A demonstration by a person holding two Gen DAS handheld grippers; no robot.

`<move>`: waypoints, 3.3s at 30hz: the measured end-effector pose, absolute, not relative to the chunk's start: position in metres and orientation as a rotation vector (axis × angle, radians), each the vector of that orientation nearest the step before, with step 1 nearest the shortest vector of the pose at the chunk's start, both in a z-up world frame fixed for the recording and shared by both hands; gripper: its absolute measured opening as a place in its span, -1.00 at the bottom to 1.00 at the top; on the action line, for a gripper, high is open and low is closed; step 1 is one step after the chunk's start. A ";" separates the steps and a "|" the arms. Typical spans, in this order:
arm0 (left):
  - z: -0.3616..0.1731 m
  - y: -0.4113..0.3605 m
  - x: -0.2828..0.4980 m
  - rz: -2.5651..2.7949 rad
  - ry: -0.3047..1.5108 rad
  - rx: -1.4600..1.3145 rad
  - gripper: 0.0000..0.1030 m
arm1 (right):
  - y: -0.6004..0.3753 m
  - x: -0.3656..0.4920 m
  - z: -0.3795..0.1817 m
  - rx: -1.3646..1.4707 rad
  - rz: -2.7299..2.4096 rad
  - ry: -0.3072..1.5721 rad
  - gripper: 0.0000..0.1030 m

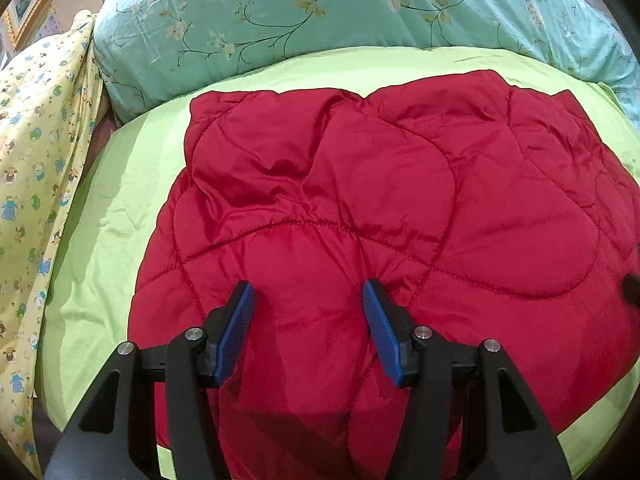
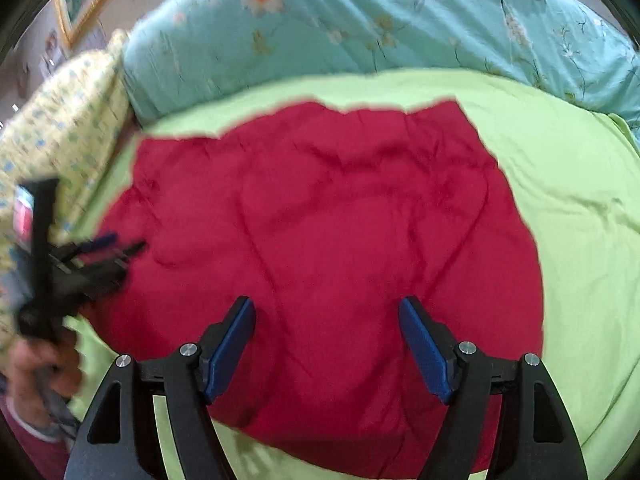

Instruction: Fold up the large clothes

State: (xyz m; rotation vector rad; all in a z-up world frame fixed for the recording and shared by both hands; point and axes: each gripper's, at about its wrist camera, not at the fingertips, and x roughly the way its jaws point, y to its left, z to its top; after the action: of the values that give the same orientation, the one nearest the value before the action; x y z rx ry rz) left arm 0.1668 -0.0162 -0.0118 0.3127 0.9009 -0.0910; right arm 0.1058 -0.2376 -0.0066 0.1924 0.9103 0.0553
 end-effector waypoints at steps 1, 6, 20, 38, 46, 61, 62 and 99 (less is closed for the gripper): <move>-0.012 -0.016 0.166 -0.093 0.900 0.310 0.09 | -0.238 0.106 -0.009 0.198 0.054 0.906 0.52; 0.002 -0.004 0.154 -0.117 0.907 0.258 0.08 | -0.236 0.107 -0.014 0.183 0.038 0.898 0.52; -0.016 -0.005 0.140 -0.139 0.883 0.282 0.12 | -0.238 0.096 -0.022 0.179 0.033 0.838 0.52; -0.020 -0.002 0.139 -0.153 0.879 0.255 0.15 | -0.236 0.083 -0.016 0.181 0.015 0.835 0.55; -0.013 0.006 0.127 -0.166 0.884 0.214 0.14 | -0.236 0.081 -0.019 0.176 0.011 0.827 0.55; -0.014 0.016 0.122 -0.161 0.890 0.191 0.23 | -0.235 0.078 -0.010 0.151 -0.001 0.836 0.55; -0.016 0.015 0.123 -0.161 0.886 0.194 0.26 | -0.236 0.081 -0.017 0.159 0.005 0.836 0.57; 0.000 0.034 0.033 -0.122 0.901 0.293 0.62 | -0.188 -0.008 0.014 -0.049 0.074 0.912 0.89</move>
State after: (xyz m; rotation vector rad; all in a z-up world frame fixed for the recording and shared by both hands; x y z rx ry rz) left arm 0.0331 0.0345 -0.0004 0.2932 0.9008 -0.1219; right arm -0.0079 -0.1878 0.0143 -0.0491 0.9118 0.0740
